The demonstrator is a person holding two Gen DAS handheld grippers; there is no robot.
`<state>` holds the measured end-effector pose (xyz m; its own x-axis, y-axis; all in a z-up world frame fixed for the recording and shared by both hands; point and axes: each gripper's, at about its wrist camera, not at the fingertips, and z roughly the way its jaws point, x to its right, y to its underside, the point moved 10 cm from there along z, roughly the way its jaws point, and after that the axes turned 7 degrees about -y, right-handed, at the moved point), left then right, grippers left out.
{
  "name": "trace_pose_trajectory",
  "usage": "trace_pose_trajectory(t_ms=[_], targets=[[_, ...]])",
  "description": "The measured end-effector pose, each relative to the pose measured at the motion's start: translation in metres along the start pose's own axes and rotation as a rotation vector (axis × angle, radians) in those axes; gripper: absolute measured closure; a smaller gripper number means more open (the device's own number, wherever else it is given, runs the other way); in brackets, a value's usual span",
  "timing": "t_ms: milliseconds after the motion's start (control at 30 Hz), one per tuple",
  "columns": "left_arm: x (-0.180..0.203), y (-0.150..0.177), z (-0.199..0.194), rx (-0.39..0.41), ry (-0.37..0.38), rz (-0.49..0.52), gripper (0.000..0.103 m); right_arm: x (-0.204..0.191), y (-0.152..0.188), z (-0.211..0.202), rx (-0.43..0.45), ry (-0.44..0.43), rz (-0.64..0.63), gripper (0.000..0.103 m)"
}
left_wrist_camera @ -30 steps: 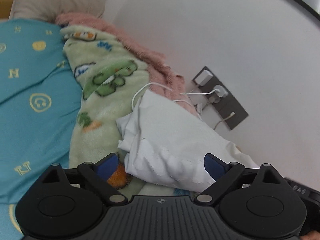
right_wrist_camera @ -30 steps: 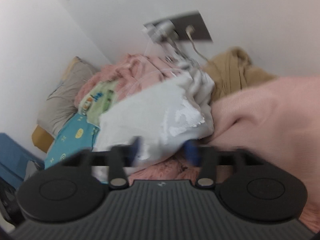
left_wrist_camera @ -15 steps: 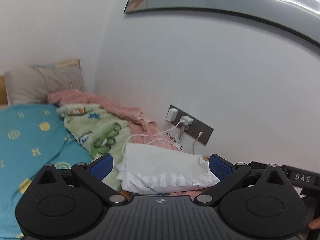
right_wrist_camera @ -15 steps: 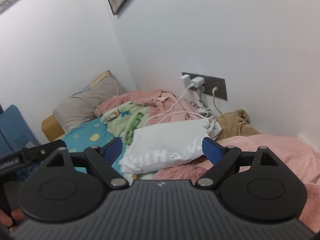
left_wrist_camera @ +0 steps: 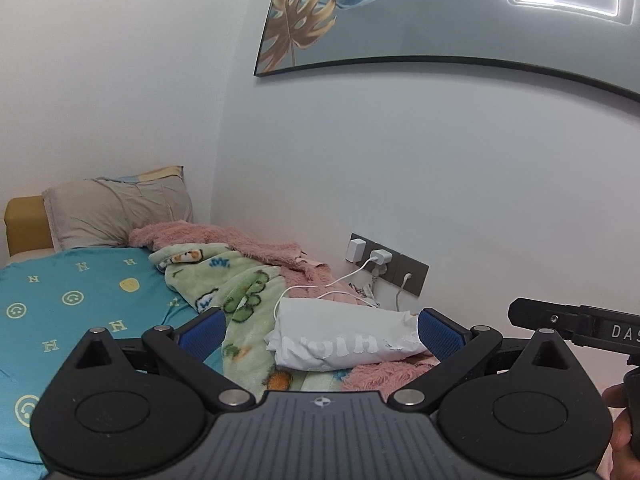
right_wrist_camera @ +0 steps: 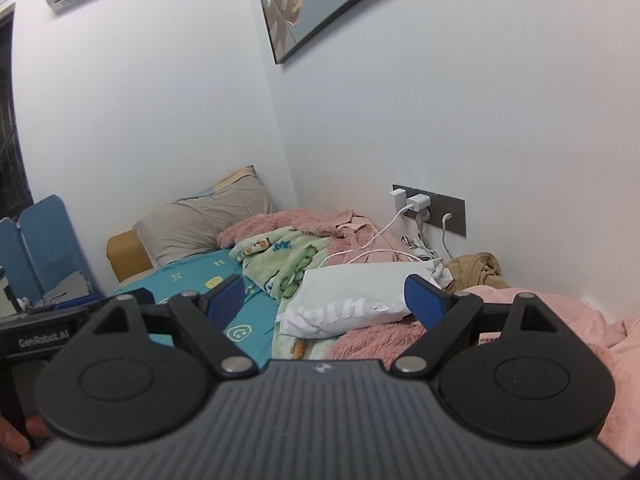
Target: Fold clothes
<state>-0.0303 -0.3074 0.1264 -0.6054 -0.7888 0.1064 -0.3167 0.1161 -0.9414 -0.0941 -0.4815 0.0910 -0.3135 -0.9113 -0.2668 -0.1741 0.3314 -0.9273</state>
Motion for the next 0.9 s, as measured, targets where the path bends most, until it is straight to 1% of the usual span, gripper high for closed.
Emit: trace_pose_trajectory(t_ms=[200,300,500,567,767,900], targets=[[-0.005,0.007,-0.034,0.056,0.003,-0.016,0.0,-0.015,0.015,-0.014,0.018,-0.006,-0.042,0.015],[-0.008,0.009,-0.046,0.071,-0.004,-0.023,0.0,-0.023,0.02,-0.02,0.027,0.0,-0.067,0.015],[-0.01,0.016,-0.068,0.103,-0.011,-0.018,0.0,-0.038,0.028,-0.031,0.054,-0.017,-0.087,0.015],[-0.012,0.018,-0.075,0.119,-0.033,-0.007,0.0,-0.043,0.03,-0.035,0.072,-0.021,-0.102,0.015],[-0.021,0.025,-0.092,0.15,-0.066,0.01,0.0,-0.055,0.033,-0.04,0.112,-0.035,-0.135,0.015],[-0.03,0.026,-0.1,0.168,-0.106,0.025,0.0,-0.06,0.038,-0.038,0.12,-0.03,-0.159,0.015]])
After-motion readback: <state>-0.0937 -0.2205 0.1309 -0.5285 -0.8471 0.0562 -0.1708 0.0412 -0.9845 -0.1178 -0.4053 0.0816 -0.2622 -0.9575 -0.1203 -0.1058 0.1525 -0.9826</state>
